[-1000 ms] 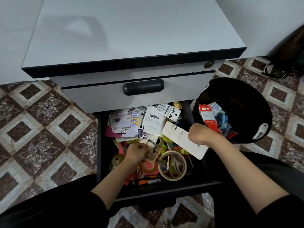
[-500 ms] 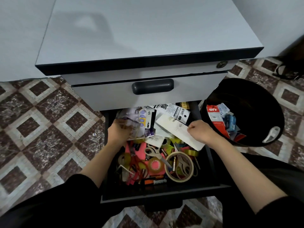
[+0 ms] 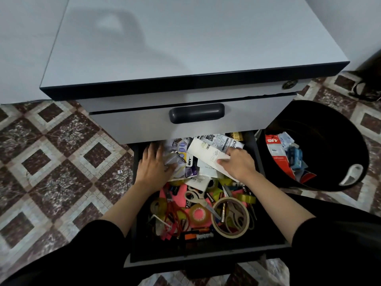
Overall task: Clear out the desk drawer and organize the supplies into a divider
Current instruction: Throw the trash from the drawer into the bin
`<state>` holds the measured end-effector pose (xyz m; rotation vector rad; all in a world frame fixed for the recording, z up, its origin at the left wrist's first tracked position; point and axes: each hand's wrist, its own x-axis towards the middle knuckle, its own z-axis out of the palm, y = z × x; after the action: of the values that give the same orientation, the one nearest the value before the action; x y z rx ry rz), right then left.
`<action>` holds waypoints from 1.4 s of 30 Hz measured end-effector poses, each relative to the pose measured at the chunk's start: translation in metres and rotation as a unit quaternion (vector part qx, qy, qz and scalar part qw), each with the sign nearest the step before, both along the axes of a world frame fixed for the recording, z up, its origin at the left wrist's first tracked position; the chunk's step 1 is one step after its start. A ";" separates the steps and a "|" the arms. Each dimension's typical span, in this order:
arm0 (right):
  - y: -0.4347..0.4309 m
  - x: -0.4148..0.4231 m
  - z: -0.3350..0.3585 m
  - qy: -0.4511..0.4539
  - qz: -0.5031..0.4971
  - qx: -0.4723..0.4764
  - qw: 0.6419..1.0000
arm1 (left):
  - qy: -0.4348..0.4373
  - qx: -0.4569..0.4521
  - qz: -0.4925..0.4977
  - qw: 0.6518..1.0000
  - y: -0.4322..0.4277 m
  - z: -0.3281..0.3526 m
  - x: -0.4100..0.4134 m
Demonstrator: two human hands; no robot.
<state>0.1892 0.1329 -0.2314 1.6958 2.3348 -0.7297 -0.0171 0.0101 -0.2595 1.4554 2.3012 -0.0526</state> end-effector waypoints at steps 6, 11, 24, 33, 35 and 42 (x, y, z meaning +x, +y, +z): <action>0.015 -0.011 -0.012 -0.044 0.058 0.022 0.997 | -0.089 0.006 0.037 0.995 -0.003 0.009 0.011; 0.019 -0.012 -0.018 0.007 0.028 -0.075 0.997 | -0.095 0.015 0.039 0.995 -0.011 0.005 0.017; -0.011 -0.003 -0.024 -0.039 0.052 0.000 0.998 | -0.153 0.079 0.156 0.973 -0.004 0.011 0.029; -0.006 -0.001 -0.017 0.057 0.002 -0.049 0.997 | -0.172 0.077 0.296 0.936 0.009 0.005 0.024; -0.004 -0.003 -0.013 0.056 -0.019 -0.048 0.997 | -0.152 0.078 0.293 0.941 0.011 0.008 0.026; -0.006 -0.001 0.001 0.035 0.010 -0.029 0.999 | -0.288 0.132 0.458 0.831 0.011 0.025 0.033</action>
<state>0.1878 0.1266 -0.2301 1.6474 2.3477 -0.8579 0.0155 0.0212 -0.2350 0.2305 2.2497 0.8777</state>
